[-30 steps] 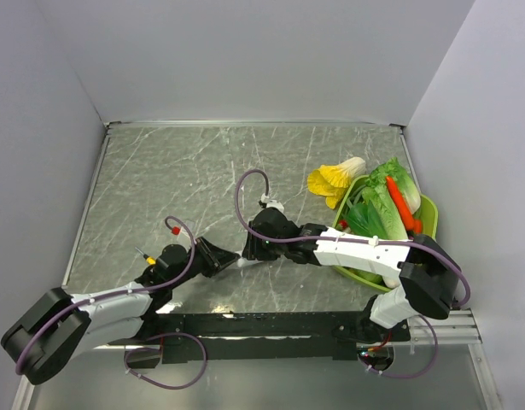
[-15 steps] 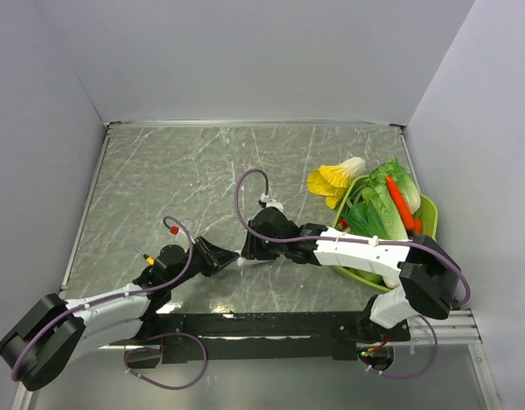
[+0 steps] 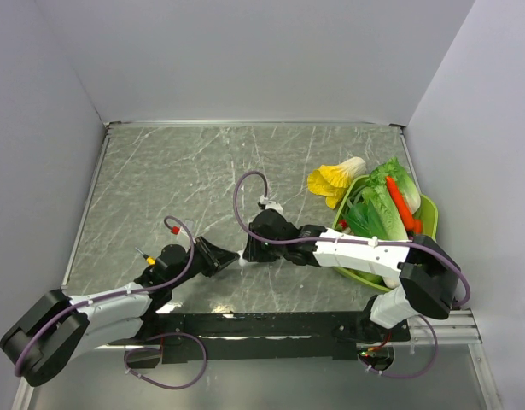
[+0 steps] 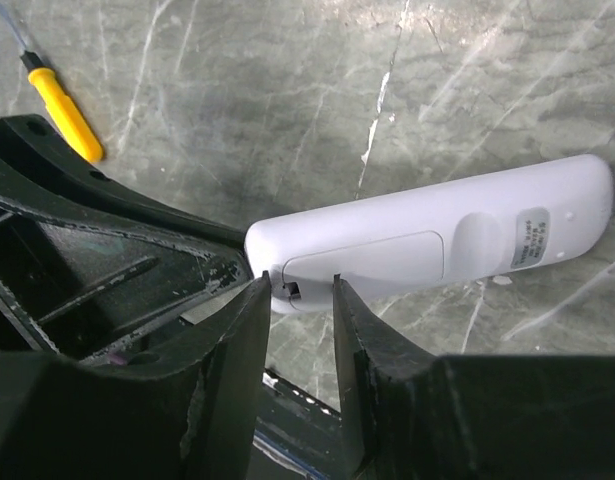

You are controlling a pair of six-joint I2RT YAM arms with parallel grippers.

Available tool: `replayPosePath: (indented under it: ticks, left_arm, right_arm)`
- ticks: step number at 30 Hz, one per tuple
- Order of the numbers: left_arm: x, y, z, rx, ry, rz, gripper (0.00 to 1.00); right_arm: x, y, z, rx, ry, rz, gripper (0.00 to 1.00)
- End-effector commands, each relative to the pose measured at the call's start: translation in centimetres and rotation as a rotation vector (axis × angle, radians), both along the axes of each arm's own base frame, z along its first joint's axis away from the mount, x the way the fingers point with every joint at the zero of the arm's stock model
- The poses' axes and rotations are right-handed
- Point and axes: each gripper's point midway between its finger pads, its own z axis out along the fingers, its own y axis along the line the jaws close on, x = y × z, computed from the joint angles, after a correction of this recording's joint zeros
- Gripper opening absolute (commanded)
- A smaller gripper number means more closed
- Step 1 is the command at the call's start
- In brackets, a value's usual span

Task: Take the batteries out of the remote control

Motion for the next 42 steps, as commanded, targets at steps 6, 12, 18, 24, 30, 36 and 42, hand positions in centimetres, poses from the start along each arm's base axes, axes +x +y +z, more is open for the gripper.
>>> replayPosePath:
  ticks: [6,12,18,24,30,36,42]
  left_arm:
    - [-1.9,1.4,-3.3,0.036,0.052,-0.005,0.01]
    - [-1.9,1.7,-4.2,0.063,0.077,0.006,0.01]
    - [-1.7,3.4,-7.0,0.176,0.187,0.095,0.31]
    - [-0.9,3.5,-6.7,0.214,0.199,0.121,0.40]
    - [-1.2,3.5,-8.0,0.210,0.264,0.093,0.37]
    - [-1.6,4.2,-9.9,0.223,0.337,0.093,0.37]
    - [-1.6,4.1,-9.8,0.213,0.333,0.079,0.37]
  right_arm:
    - [0.1,0.4,0.0,-0.013,-0.012,-0.005,0.40]
    - [0.4,-0.1,0.4,-0.030,-0.036,-0.012,0.39]
    - [1.5,-1.1,0.5,-0.122,-0.102,0.000,0.43]
    - [2.4,-0.9,-0.9,-0.246,-0.058,-0.013,0.44]
    - [3.3,0.4,-1.3,-0.254,-0.046,-0.051,0.44]
    - [3.9,0.2,-2.8,-0.348,-0.049,-0.074,0.45]
    - [4.1,0.6,-3.5,-0.410,-0.061,-0.064,0.46]
